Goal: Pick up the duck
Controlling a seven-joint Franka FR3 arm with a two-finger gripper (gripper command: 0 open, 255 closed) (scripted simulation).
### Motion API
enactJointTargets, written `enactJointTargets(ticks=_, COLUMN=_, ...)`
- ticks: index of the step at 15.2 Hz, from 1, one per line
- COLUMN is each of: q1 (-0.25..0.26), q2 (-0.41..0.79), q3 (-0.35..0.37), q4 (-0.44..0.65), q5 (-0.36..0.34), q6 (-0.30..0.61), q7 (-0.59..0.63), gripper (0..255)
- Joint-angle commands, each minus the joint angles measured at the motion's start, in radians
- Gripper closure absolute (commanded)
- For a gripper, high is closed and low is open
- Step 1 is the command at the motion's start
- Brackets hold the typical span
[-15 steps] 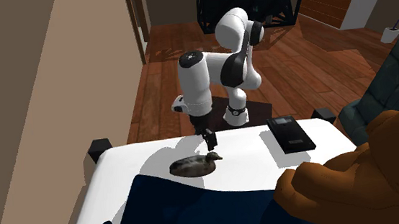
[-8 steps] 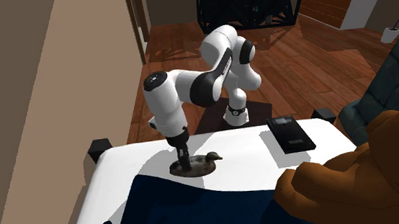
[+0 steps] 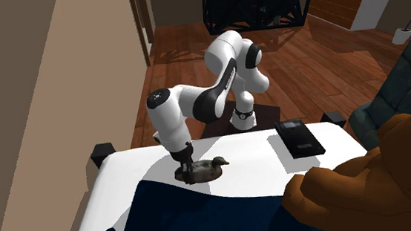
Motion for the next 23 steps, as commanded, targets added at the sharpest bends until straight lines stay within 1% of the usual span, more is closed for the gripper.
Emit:
enactJointTargets(ticks=1, q1=0.002, q2=0.003, q3=0.001, q4=-0.011, q5=0.001, q6=0.015, q7=0.0, gripper=0)
enactJointTargets(ticks=2, q1=0.002, q2=0.003, q3=0.001, q4=-0.011, q5=0.001, q6=0.015, q7=0.0, gripper=0)
enactJointTargets(ticks=3, q1=0.002, q2=0.003, q3=0.001, q4=-0.01, q5=0.0, q6=0.014, q7=0.001, gripper=255)
enactJointTargets(ticks=12, q1=0.002, q2=0.003, q3=0.001, q4=-0.011, q5=0.001, q6=0.015, q7=0.0, gripper=255)
enactJointTargets(ticks=23, q1=-0.006, q2=0.016, q3=0.0, q4=0.156, q5=-0.001, q6=-0.138, q7=0.021, gripper=255)
